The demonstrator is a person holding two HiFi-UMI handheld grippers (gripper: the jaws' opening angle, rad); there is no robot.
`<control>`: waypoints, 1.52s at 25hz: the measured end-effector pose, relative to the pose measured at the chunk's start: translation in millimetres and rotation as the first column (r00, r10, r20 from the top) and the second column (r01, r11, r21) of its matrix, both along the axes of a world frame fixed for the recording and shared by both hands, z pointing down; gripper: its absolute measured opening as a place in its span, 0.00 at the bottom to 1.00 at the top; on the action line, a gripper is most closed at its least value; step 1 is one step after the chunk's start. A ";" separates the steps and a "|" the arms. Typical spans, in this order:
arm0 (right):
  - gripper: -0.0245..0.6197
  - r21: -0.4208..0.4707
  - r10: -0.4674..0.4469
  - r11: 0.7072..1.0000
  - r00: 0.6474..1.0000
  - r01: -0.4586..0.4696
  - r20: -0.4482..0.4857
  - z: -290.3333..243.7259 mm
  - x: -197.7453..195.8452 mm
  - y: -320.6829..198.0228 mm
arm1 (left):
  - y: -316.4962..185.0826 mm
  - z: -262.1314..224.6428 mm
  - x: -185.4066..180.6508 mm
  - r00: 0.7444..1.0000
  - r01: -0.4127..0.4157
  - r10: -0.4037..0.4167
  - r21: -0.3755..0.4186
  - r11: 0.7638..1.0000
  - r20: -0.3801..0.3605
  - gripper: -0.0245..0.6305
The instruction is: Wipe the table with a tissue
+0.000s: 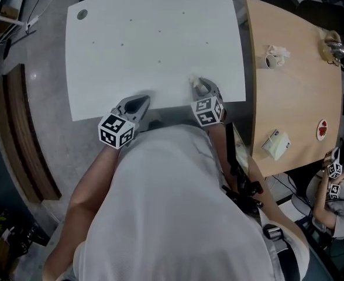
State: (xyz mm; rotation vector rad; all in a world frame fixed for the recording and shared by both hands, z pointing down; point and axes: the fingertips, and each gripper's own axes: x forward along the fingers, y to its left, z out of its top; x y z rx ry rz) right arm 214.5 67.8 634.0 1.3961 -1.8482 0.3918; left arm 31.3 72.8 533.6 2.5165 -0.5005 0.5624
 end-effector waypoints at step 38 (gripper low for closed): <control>0.23 0.009 0.144 0.989 0.965 -0.150 0.221 -33.4 38.0 19.0 | -11.0 7.7 -27.4 1.000 -0.015 0.015 0.009 1.000 -0.011 0.04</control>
